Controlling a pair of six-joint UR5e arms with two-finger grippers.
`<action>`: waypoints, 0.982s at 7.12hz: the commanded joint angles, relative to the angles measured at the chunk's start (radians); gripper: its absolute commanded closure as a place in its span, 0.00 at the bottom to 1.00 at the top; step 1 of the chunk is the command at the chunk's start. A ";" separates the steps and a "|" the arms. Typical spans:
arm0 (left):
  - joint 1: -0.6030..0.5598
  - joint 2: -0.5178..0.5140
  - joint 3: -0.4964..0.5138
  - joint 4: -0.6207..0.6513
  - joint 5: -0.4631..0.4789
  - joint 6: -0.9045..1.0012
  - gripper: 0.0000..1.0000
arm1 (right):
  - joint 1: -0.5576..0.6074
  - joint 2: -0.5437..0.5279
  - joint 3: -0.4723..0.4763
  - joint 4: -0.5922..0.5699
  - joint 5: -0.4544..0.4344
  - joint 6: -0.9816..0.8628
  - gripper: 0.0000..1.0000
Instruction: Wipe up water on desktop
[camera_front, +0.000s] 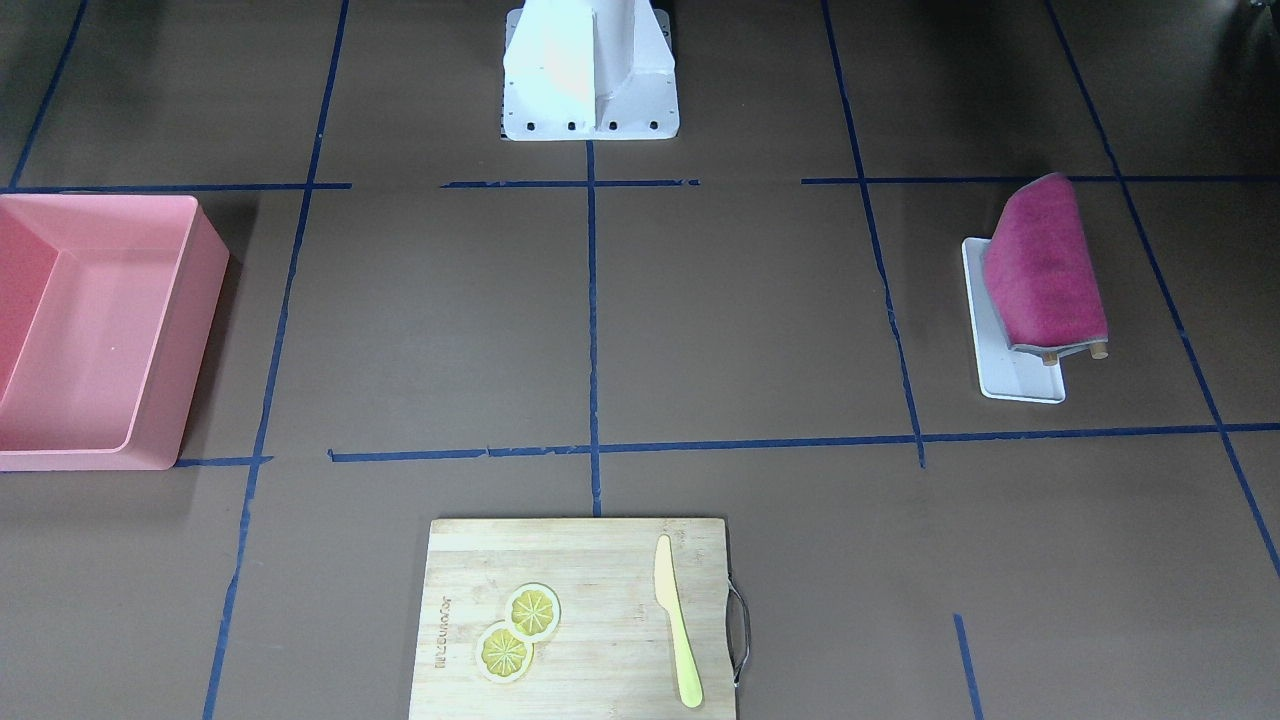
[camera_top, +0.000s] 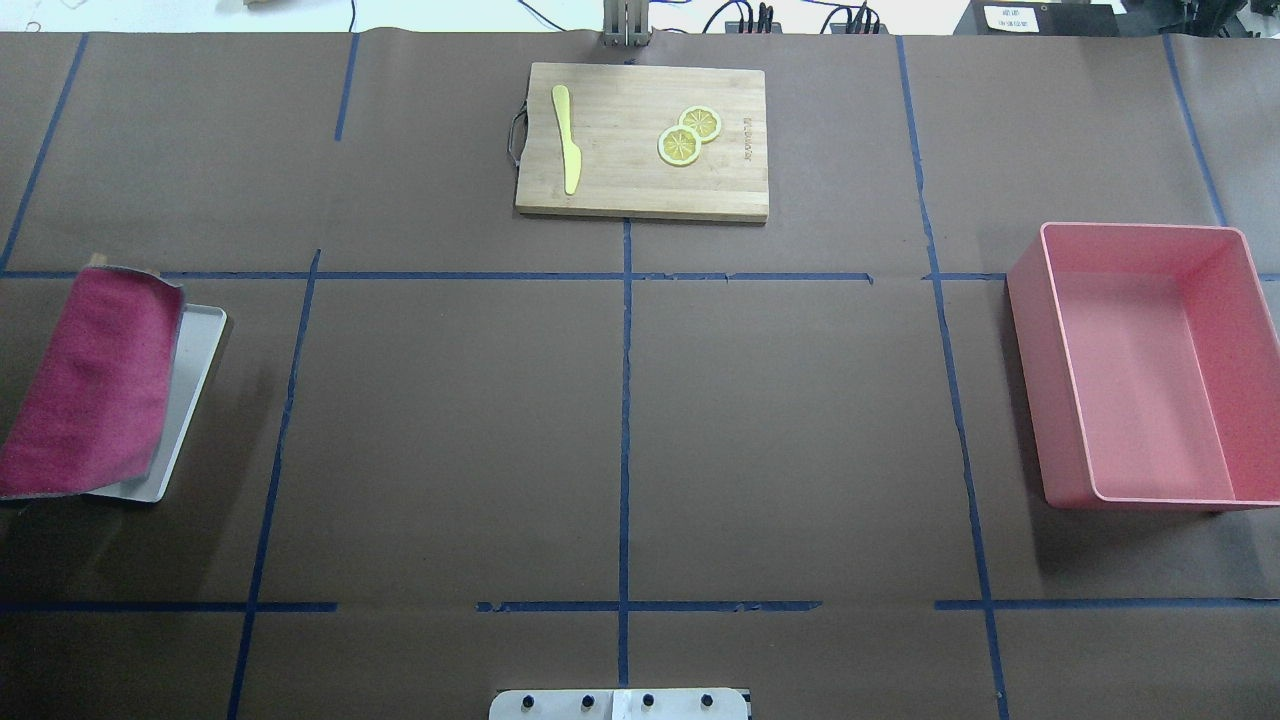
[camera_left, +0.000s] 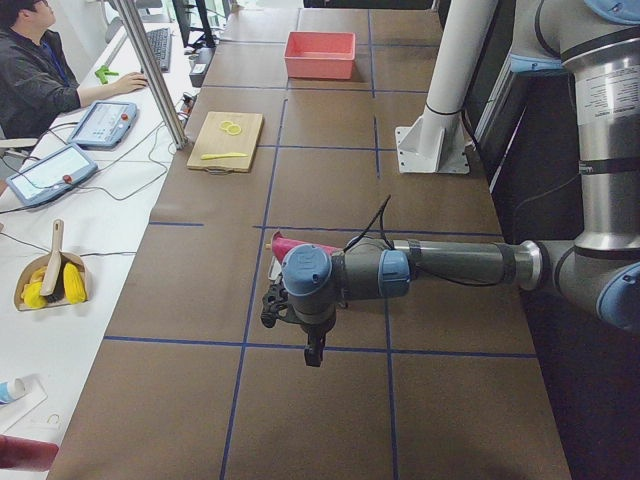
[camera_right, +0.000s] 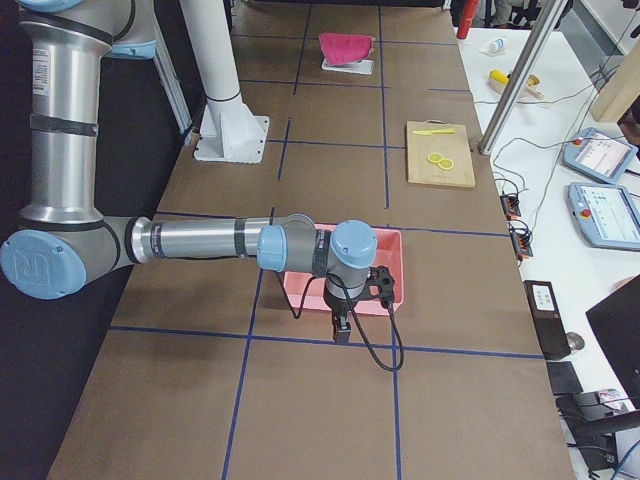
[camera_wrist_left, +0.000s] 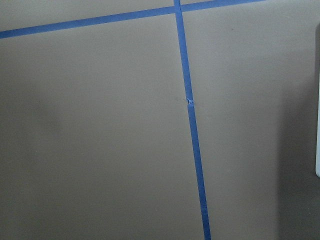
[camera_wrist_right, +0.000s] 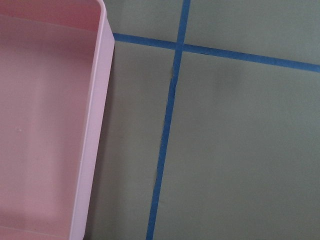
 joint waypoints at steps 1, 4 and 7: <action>0.005 -0.002 -0.010 -0.002 0.002 0.002 0.00 | 0.000 0.000 0.002 0.001 0.002 0.001 0.00; 0.006 -0.021 -0.015 -0.018 0.007 -0.003 0.00 | -0.002 0.006 0.011 0.002 0.003 0.008 0.00; 0.008 -0.141 0.064 -0.210 -0.005 -0.006 0.00 | -0.020 0.021 0.086 0.011 0.005 0.021 0.00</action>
